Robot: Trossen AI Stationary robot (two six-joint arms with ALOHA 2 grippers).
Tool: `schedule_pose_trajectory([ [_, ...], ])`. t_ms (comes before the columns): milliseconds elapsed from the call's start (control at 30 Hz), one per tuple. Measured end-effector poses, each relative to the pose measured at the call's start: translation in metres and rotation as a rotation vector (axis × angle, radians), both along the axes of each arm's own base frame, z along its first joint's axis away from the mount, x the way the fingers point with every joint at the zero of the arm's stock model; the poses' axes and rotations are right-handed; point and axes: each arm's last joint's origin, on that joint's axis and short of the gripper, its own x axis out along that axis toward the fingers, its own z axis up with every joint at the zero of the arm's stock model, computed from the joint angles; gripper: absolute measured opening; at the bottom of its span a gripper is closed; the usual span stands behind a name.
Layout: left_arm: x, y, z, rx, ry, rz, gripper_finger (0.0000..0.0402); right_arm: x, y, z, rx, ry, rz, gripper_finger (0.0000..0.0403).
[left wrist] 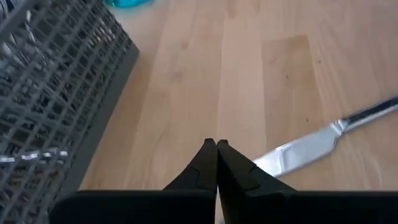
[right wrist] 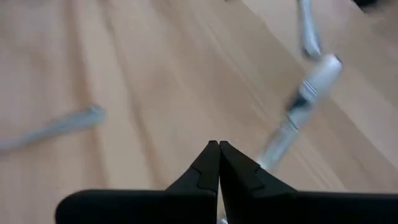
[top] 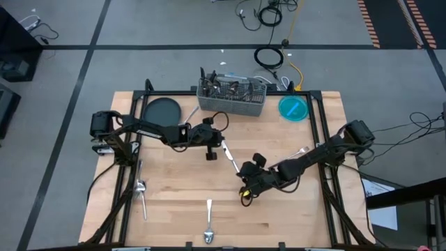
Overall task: Sort silverware
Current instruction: Put the knife into the silverware basket
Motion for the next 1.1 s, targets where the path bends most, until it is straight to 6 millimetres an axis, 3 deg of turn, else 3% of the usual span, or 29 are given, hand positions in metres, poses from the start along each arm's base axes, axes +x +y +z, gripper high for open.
schedule_pose_trajectory([
  [233, -0.002, -0.002, -0.003, -0.006, 0.039, 0.002, 0.0007, -0.013, -0.009, -0.038, 0.075, 0.154, 0.021, 0.0000],
  [433, -0.002, -0.002, -0.003, -0.006, 0.038, 0.002, 0.0008, -0.027, -0.009, -0.055, 0.140, 0.261, 0.011, 0.0000],
  [600, -0.002, 0.001, -0.002, -0.009, 0.027, -0.005, 0.0008, -0.032, -0.003, -0.050, 0.129, 0.263, 0.039, 0.0000],
  [733, 0.000, 0.009, 0.002, -0.050, -0.024, -0.030, 0.0008, -0.013, 0.004, -0.027, 0.143, 0.117, 0.112, 0.0000],
  [833, 0.002, 0.014, 0.003, -0.113, -0.063, -0.099, 0.0008, -0.005, 0.001, -0.024, 0.103, 0.117, 0.140, 0.0000],
  [1100, 0.010, 0.023, -0.034, -0.174, -0.013, -0.168, 0.0004, 0.001, -0.015, -0.040, 0.106, 0.188, 0.122, 0.0000],
])
